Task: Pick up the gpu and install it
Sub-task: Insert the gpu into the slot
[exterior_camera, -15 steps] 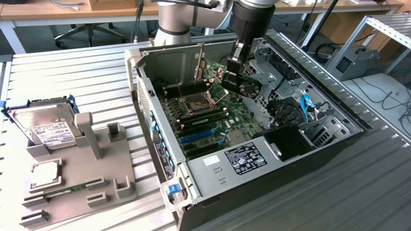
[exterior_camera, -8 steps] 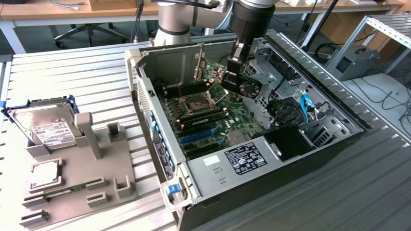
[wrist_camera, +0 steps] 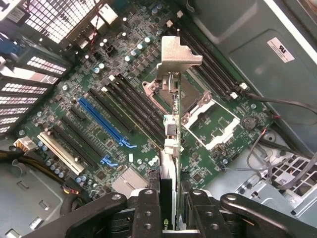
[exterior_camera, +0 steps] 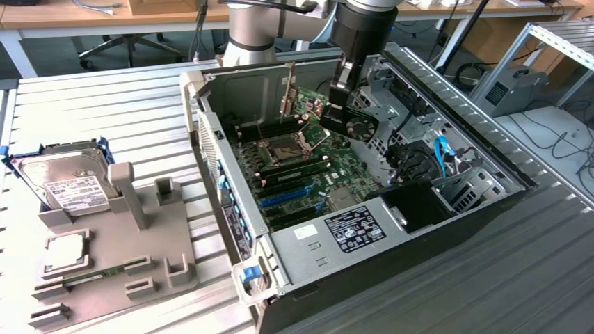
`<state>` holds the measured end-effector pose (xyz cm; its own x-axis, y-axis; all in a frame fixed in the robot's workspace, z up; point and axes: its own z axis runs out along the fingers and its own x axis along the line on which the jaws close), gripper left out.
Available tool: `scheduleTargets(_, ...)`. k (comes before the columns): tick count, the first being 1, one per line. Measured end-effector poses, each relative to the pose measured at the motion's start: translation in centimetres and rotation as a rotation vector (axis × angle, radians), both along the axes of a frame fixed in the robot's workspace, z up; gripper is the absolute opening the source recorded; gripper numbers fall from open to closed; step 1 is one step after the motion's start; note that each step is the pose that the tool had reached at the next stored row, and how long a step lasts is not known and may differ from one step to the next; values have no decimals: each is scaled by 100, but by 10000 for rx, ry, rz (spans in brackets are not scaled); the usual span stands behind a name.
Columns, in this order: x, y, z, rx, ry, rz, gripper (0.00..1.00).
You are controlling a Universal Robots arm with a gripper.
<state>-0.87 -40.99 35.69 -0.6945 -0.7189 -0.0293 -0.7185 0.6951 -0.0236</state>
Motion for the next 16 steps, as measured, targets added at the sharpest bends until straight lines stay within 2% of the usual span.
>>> scheduleTargets(16, 0, 0, 0, 1, 0, 219, 26)
